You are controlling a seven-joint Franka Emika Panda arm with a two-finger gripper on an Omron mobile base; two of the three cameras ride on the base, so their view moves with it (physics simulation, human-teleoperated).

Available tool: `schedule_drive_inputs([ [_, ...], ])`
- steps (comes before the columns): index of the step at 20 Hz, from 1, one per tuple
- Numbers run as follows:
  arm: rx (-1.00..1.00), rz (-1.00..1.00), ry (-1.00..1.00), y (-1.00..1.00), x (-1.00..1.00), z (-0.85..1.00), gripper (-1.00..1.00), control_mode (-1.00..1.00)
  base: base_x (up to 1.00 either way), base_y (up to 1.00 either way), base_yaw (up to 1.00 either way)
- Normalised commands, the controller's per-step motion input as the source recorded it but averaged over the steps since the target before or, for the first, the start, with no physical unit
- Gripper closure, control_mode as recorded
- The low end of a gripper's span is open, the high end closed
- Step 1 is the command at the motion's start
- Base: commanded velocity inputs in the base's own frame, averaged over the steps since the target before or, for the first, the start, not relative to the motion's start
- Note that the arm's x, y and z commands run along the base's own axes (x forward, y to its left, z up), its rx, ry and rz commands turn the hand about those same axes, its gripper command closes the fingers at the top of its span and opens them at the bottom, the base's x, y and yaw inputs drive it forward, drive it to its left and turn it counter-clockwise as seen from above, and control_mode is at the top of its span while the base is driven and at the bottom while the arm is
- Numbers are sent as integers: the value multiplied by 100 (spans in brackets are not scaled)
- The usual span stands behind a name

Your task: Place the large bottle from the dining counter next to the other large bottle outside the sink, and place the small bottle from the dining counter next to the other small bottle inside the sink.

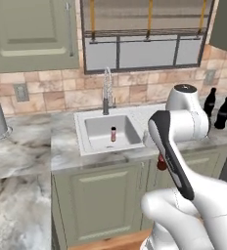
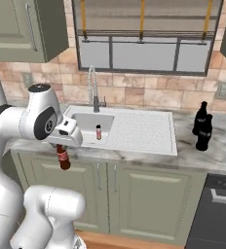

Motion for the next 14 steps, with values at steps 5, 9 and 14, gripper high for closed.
schedule_drive_inputs([
  [5, 0, 0, 0, 0, 0, 0, 100, 100, 45, 32, 0],
  [9, 0, 0, 0, 0, 0, 0, 100, 100, 29, 26, 0],
  [14, 0, 0, 0, 0, 0, 0, 100, 100, 47, 33, 0],
])
